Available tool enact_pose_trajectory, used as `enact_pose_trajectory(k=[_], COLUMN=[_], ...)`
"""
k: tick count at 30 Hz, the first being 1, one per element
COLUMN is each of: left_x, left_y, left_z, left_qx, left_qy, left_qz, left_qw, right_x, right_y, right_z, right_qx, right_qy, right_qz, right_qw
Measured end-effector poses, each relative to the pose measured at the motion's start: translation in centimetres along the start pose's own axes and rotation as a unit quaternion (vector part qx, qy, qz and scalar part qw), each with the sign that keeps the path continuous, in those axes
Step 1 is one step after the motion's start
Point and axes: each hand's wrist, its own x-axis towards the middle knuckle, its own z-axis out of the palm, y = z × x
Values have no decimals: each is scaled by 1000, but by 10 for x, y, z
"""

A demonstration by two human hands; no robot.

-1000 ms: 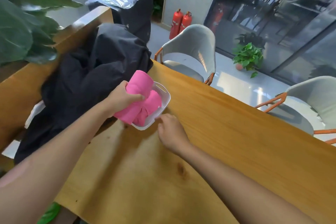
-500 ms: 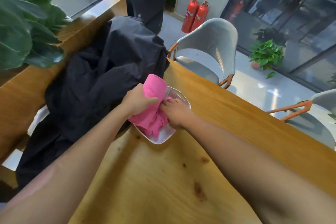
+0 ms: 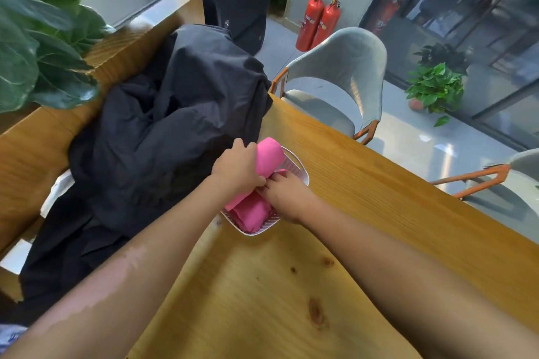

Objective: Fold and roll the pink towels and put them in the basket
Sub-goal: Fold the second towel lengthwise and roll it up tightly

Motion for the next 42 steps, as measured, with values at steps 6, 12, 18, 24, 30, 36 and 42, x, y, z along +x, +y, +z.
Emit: enact_pose_trajectory(k=[6, 12, 18, 24, 30, 36, 42], left_x=[13, 12, 13, 13, 12, -31, -93], left_y=[-3, -13, -16, -14, -11, -3, 26], left_z=[16, 54, 84, 93, 94, 86, 92], left_qx=[57, -40, -18, 38, 34, 28, -9], left_qy=[36, 81, 46, 37, 39, 137, 198], left_qz=[71, 147, 173, 162, 143, 123, 108], left_qw=[995, 985, 984, 985, 988, 983, 974], right_x=[-17, -33, -40, -34, -50, -91, -154], right_y=[4, 10, 5, -4, -6, -8, -21], right_z=[1, 9, 8, 16, 17, 29, 50], right_qx=[21, 46, 52, 133, 252, 255, 308], right_qy=[56, 75, 122, 94, 94, 125, 132], right_qz=[0, 21, 55, 120, 161, 212, 236], right_qw=[998, 996, 990, 979, 949, 935, 912])
